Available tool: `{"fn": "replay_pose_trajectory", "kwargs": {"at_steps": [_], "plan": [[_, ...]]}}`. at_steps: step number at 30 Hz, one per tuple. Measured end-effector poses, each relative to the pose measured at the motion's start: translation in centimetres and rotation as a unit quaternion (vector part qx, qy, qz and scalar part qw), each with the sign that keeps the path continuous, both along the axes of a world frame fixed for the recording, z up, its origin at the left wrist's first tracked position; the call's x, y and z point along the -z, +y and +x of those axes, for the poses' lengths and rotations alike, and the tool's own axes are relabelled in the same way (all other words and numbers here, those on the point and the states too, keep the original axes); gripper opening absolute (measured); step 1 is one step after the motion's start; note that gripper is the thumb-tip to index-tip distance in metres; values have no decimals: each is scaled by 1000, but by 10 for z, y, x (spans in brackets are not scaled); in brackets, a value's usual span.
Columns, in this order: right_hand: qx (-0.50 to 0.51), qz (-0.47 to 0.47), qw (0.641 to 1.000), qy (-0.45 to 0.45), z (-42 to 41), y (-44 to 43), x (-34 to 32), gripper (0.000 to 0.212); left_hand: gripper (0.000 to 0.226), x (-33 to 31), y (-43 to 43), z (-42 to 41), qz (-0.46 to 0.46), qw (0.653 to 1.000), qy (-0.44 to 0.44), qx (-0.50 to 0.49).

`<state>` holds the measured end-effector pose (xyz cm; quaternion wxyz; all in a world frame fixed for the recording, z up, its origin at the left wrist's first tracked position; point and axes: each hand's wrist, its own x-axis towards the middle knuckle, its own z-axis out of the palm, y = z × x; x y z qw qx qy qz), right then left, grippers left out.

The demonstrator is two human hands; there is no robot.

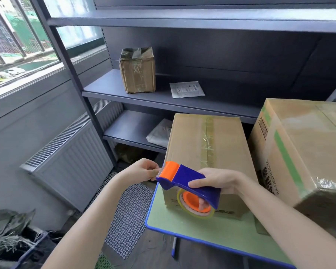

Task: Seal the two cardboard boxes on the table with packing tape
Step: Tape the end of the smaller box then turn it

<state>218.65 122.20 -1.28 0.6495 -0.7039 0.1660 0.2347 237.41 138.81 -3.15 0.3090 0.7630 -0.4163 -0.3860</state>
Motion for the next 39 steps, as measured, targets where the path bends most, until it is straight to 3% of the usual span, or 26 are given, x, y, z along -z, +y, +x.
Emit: {"fn": "replay_pose_trajectory", "kwargs": {"at_steps": [4,7,13,17,20,24,28,39], "plan": [[-29,-40,999,11,-2,-13,-18,39,37,1,-5,-3,-21,1000,-7,11],[-39,-72,996,29,-2,-26,-32,43,36,-4,-6,12,-31,998,-61,2],[-65,-137,986,69,6,-34,-42,38,37,10,6,34,-6,996,-80,-42],[-72,-168,978,101,0,-47,-45,48,36,20,29,52,42,994,-71,-77],[-80,-208,967,123,-1,-55,-48,39,32,27,21,38,58,993,-62,-85],[-77,-215,964,138,-1,-64,-48,34,31,40,15,26,19,989,-4,-146],[-92,-258,949,155,8,-63,-37,36,41,49,15,24,4,983,-56,-177],[-105,-265,939,195,10,-72,-18,43,44,69,6,18,-9,979,-92,-183]]}}
